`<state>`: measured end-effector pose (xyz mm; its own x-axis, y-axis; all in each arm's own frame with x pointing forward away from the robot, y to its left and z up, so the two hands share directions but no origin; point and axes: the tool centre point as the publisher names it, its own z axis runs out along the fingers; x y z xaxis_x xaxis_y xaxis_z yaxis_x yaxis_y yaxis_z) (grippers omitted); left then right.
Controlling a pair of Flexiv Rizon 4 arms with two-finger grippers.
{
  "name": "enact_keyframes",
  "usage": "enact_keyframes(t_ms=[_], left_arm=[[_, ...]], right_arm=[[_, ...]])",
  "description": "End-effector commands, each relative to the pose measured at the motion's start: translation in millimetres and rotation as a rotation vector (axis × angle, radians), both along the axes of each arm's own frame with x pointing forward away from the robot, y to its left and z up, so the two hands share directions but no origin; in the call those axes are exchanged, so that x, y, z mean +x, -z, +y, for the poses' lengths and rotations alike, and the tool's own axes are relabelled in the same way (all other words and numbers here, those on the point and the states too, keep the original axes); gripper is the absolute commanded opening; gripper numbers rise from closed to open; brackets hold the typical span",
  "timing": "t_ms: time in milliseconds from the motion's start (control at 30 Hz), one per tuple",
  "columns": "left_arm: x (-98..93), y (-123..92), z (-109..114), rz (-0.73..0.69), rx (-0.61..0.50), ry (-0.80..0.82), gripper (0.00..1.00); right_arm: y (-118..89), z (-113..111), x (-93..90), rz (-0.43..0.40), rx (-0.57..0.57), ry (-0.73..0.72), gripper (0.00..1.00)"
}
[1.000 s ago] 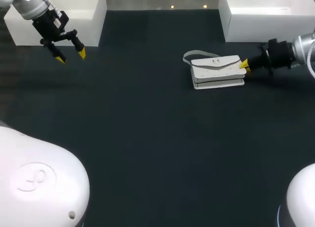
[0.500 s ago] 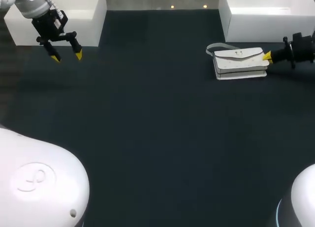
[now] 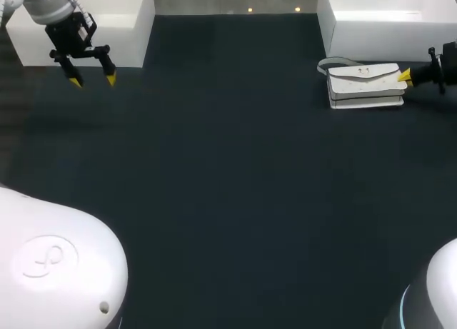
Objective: Pick up the bag, open it, inspect its contents, close it, and place it on the opposite side
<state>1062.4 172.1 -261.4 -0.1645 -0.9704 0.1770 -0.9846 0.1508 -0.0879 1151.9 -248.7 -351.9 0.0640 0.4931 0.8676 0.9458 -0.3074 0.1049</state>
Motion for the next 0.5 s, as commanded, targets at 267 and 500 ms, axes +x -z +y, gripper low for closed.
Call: enact_keyframes(t_ms=[267,500], left_arm=[[-13.6,-6,1,-0.107,0.040,-0.015,1.00],[-13.6,-6,1,-0.107,0.040,-0.015,1.00]], right_arm=[[-1,-18,14.0,0.057,0.002,-0.091,0.00],[-6,-62,36.1,0.057,0.021,-0.095,0.00]])
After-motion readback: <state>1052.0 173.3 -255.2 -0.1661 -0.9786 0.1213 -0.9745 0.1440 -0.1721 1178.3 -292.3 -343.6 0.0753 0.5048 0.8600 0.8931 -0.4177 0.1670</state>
